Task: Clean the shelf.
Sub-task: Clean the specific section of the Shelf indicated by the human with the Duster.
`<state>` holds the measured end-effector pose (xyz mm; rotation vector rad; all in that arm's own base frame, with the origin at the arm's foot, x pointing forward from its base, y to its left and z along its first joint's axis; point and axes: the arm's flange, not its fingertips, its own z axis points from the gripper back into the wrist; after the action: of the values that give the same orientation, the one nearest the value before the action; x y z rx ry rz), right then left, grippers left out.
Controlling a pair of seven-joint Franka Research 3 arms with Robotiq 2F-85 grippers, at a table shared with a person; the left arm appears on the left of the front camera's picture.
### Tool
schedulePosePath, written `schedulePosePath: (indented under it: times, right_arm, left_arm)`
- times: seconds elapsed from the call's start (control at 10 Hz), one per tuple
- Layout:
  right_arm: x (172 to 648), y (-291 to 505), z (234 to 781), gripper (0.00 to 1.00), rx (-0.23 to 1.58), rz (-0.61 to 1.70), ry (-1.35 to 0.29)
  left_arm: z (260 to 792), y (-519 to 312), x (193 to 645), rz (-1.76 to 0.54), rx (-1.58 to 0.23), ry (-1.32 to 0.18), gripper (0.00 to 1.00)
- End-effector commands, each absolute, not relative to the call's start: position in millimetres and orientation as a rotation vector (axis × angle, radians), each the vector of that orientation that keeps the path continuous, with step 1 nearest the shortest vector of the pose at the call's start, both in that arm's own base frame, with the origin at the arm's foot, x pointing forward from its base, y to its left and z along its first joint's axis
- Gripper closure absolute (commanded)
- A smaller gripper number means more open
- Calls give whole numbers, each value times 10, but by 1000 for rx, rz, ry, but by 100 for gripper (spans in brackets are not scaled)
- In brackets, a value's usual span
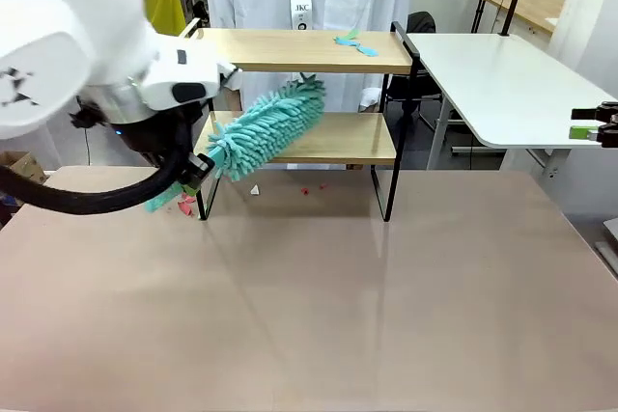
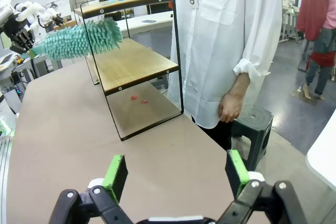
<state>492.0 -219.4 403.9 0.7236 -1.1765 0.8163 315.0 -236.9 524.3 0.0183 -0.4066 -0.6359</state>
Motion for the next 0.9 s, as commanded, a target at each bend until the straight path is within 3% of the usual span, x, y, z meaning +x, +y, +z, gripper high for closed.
schedulePosePath:
  times: [0.0, 0.2, 0.6, 0.8]
  right_arm:
    - [4920, -2180, 4069, 0, 720, 824, -1177]
    - [4920, -2180, 4069, 0, 720, 824, -1177]
    - [4920, -2180, 4069, 0, 720, 824, -1177]
    - [4920, -2180, 4069, 0, 720, 824, -1177]
  left_arm:
    - [5261, -2113, 3096, -808, -117, -379, 87]
    - [5333, -2010, 3109, -955, -187, -311, 87]
    - [5672, -1781, 3003, -1141, -27, -99, 87]
    - [5816, -1591, 2958, -1213, -47, -35, 87]
